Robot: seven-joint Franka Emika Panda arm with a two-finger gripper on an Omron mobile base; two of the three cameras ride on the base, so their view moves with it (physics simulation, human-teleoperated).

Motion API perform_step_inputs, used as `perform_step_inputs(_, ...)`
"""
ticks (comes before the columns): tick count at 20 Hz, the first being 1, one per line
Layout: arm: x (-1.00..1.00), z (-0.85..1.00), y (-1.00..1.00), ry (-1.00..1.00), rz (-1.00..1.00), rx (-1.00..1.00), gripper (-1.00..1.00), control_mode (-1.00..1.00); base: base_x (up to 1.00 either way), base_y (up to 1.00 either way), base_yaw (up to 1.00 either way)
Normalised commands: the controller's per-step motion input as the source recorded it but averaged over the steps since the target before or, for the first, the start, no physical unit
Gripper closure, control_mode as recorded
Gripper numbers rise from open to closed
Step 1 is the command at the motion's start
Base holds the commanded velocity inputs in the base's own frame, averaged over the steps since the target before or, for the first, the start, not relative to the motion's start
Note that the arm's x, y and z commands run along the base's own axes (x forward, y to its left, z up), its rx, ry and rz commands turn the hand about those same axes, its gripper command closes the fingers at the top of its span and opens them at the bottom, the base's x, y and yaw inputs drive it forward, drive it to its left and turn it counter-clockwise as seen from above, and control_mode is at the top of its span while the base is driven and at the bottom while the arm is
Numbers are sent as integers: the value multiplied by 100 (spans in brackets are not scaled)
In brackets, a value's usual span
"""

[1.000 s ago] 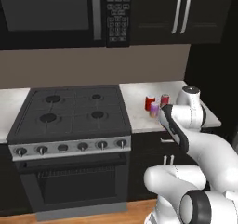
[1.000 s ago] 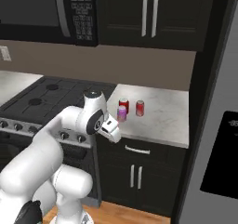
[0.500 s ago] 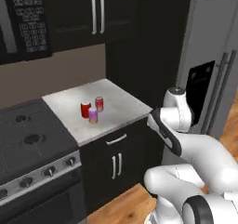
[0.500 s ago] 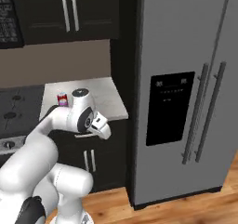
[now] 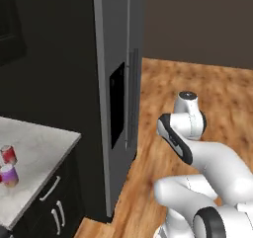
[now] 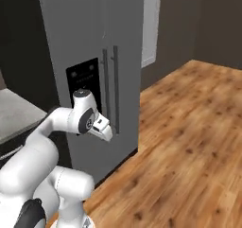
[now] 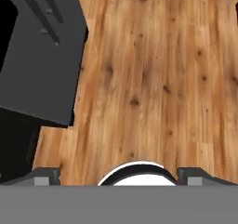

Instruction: Four empty soda cans are scattered around the kitchen. Gather all the cans and cluster them next to the stove for recycling.

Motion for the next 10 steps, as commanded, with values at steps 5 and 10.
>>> perform_step_inputs(5, 0, 0, 0, 0, 0, 0, -100, 100, 7, -2, -81)
perform_step_inputs(10, 0, 0, 0, 0, 0, 0, -100, 100, 64, -7, -13)
